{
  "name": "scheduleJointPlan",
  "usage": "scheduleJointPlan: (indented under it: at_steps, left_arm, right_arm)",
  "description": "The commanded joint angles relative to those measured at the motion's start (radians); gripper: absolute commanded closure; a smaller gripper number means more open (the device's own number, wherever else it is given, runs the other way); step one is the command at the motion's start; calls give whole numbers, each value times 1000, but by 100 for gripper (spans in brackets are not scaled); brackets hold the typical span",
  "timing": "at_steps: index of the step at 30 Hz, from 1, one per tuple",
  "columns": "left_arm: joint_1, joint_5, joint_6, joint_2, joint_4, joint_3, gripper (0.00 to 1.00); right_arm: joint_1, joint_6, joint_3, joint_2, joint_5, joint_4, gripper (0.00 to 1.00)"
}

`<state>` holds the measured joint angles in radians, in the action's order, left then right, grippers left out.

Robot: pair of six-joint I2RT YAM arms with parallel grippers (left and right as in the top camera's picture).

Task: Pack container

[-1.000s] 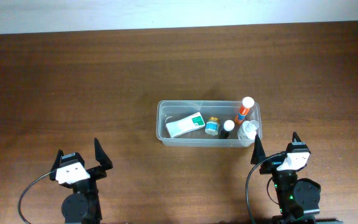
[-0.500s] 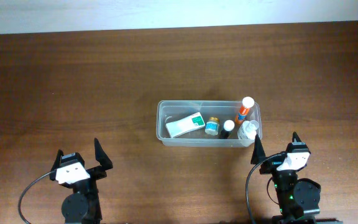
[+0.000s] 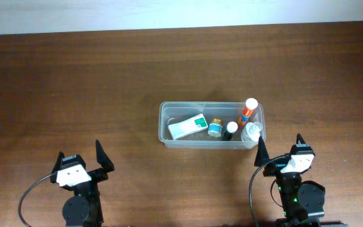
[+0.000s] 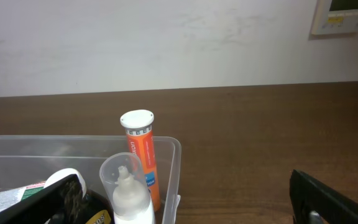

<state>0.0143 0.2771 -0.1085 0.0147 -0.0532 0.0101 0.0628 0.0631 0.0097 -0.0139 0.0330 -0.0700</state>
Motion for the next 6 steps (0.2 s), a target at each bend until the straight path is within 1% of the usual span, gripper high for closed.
scheduleJointPlan:
  at_steps: [1,6]
  left_arm:
    - [-4,-3,16,-9,-7,0,1]
    - [-4,-3,16,-9,-7,0,1]
  right_arm:
    - [9,-4,-4,8,-2,-9,2]
    - [9,-4,-4,8,-2,-9,2]
